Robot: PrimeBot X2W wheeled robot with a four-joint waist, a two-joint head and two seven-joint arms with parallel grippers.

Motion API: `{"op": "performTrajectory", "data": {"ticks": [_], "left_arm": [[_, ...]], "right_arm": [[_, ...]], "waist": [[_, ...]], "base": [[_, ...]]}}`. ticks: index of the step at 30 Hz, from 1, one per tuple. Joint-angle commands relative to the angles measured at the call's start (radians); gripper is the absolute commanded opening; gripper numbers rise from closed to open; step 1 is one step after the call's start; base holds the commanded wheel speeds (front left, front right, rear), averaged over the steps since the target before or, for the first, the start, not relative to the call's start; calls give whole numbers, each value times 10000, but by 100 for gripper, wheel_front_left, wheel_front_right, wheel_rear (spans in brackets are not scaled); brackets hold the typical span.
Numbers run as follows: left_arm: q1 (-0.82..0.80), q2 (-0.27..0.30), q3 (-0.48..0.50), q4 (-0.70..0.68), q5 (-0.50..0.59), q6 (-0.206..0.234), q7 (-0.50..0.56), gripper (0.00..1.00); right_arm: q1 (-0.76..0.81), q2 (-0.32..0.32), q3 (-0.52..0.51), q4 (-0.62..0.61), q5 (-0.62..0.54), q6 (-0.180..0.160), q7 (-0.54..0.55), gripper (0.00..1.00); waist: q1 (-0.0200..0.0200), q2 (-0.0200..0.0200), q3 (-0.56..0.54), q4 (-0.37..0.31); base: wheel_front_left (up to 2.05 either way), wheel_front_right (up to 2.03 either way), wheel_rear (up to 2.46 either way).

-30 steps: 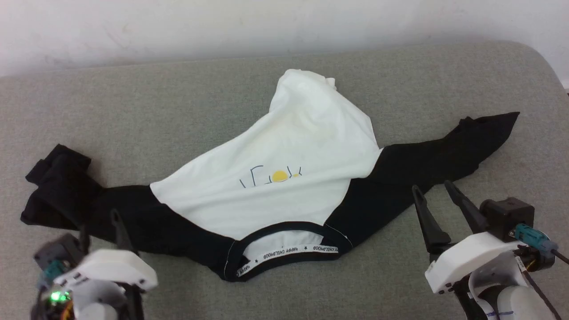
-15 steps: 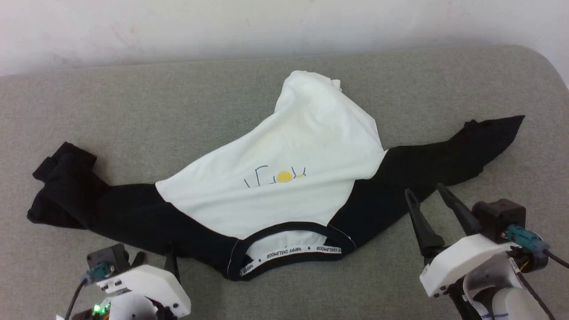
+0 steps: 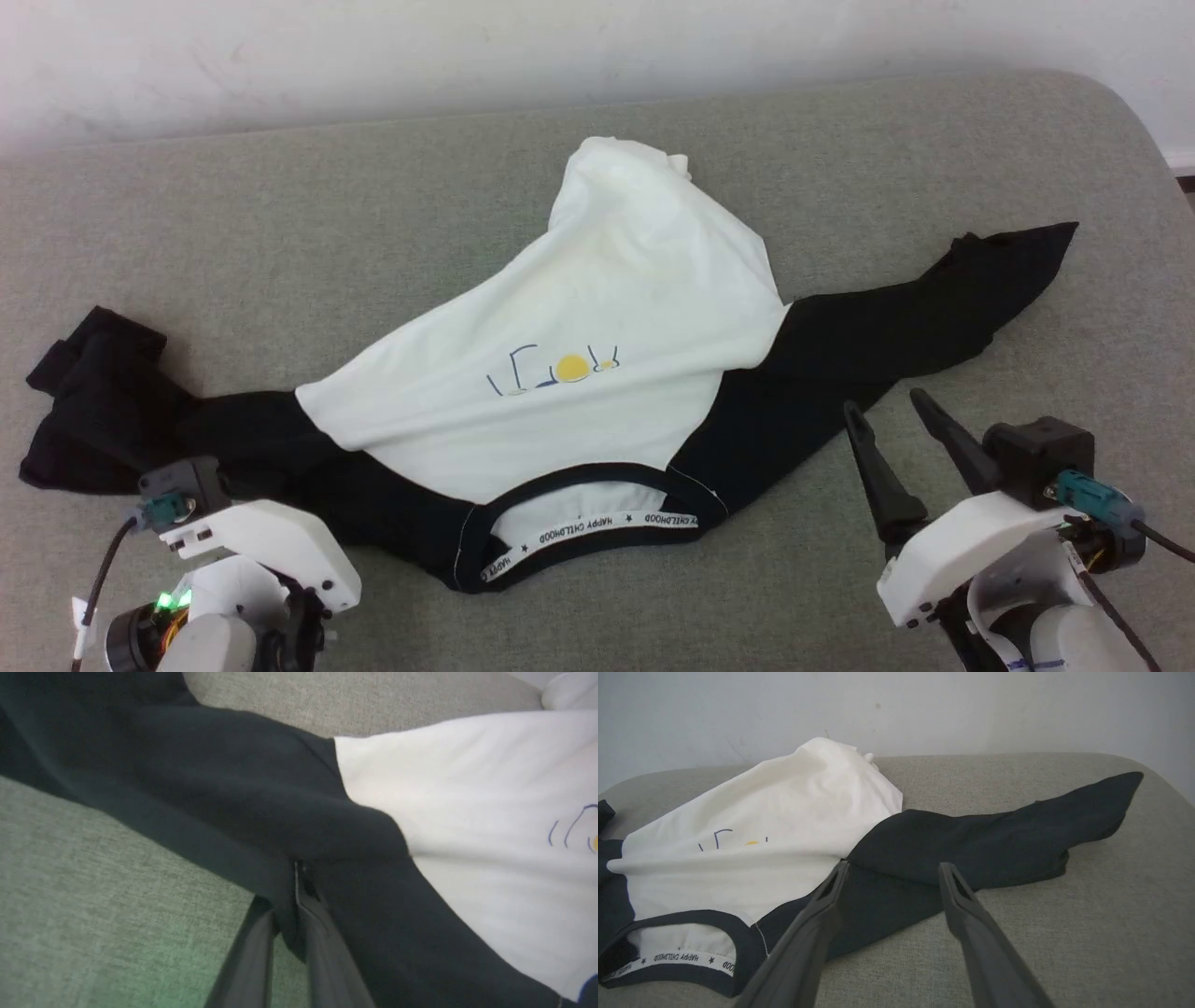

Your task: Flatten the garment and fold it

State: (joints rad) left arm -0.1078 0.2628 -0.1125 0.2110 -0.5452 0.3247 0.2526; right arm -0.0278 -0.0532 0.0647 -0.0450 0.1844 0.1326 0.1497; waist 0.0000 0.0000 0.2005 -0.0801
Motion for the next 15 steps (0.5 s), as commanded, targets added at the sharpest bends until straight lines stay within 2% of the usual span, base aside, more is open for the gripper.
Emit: {"op": "performTrajectory", "data": {"ticks": [1,8,15], "left_arm": [[160,-78,-72,293,-72,-68,89,0],[592,-148,402,20,-109,126,-986,0],[649,-278,263,36,-158,28,-1132,0]], "right_arm": [[79,30,-28,23,-14,-19,42,100],[185,30,-122,450,400,-19,945,100],[-527,30,-722,1584,1626,-19,1776,100]], "waist": [[0,0,6,-14],[0,0,12,142],[0,0,146,499]], "base": [[0,0,0],[0,0,0],[0,0,0]]}}
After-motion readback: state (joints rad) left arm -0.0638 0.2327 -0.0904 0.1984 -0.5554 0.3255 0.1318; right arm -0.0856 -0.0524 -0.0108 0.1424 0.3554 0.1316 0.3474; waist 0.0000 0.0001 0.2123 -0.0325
